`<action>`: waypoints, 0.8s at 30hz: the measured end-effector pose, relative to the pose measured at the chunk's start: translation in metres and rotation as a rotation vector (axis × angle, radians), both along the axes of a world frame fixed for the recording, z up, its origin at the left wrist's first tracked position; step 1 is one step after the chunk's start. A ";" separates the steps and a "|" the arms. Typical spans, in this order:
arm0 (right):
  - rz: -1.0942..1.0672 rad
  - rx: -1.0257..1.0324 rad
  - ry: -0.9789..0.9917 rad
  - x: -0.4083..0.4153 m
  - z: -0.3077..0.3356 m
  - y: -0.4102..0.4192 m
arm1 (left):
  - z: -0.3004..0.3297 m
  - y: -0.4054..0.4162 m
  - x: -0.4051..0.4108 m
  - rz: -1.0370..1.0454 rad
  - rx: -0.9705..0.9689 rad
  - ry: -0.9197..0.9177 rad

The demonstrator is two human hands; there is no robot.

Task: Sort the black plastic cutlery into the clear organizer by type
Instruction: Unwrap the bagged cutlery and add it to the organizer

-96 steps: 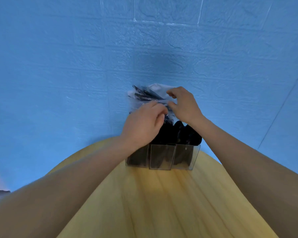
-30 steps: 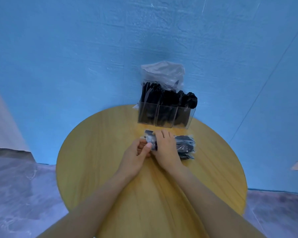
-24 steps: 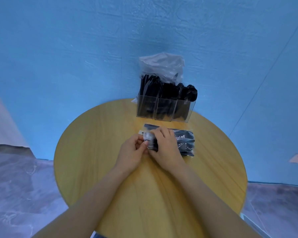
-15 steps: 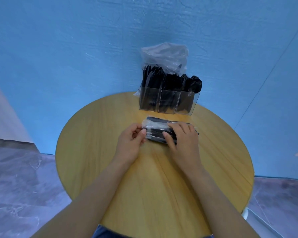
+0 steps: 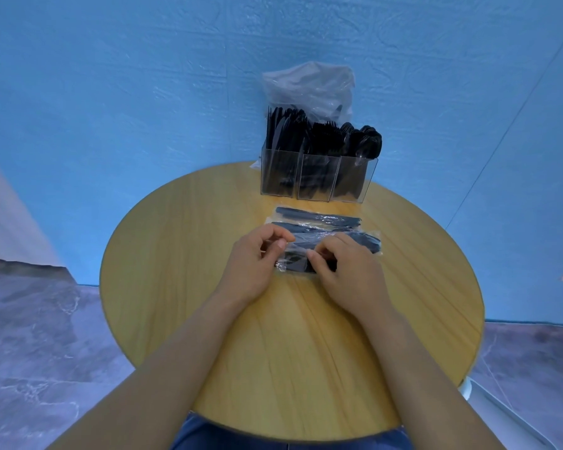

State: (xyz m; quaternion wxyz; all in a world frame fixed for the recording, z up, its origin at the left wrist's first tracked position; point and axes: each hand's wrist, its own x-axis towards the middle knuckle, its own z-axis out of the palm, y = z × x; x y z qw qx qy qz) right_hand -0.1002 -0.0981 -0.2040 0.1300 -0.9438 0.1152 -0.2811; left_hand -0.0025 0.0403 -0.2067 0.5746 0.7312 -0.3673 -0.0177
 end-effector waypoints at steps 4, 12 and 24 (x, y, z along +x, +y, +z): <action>-0.040 0.005 0.054 -0.001 -0.001 -0.006 | 0.000 -0.001 0.000 -0.003 0.008 0.070; 0.010 0.114 0.050 0.003 -0.005 -0.010 | 0.002 0.001 -0.001 -0.027 0.008 0.084; 0.069 0.184 0.038 0.012 -0.007 -0.011 | 0.004 0.004 0.001 -0.015 -0.199 0.357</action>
